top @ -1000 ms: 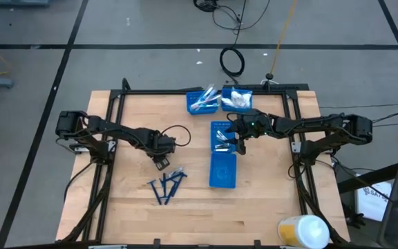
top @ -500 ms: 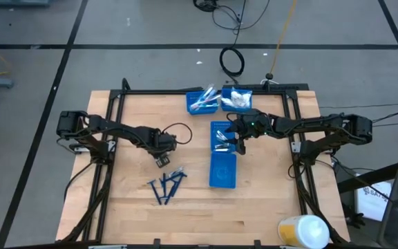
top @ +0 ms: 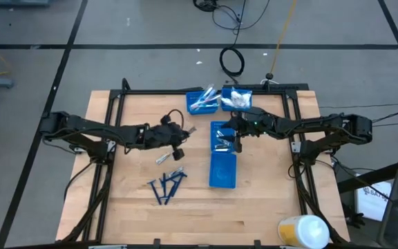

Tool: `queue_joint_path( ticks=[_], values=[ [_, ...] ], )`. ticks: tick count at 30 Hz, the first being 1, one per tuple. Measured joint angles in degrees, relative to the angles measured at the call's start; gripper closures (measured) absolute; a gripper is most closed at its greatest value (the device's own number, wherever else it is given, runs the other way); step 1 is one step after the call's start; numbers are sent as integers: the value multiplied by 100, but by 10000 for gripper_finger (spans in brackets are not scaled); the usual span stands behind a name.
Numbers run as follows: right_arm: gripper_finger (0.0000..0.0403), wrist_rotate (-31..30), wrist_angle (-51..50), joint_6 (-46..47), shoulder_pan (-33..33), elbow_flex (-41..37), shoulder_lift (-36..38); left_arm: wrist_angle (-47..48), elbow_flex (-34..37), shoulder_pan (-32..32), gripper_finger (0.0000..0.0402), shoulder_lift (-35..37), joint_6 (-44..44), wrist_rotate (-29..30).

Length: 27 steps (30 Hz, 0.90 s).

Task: Pick & Place Travel size toiletries
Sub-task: Put the nail clipper into the center blue bin

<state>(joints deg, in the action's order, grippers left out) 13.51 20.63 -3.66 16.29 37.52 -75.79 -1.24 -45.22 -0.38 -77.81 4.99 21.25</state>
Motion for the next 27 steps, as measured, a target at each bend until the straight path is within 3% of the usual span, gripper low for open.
queue_joint_path(
  ticks=[6, 10, 17, 27],
  values=[
    [170, -3, 776, -1, -369, 0, 0, -1978, -13, 65, 367, -596, -391, -1091],
    [153, 3, 1375, 186, -564, 0, 2, -2832, -28, 33, 367, -1017, -479, -1378],
    [145, 8, 1575, 85, -917, 0, 0, -3381, -16, 35, 367, -1366, -572, -1379],
    [165, -6, 1845, 70, -1079, -7, 0, -3693, -21, 30, 367, -1415, -484, -1523]
  ],
)
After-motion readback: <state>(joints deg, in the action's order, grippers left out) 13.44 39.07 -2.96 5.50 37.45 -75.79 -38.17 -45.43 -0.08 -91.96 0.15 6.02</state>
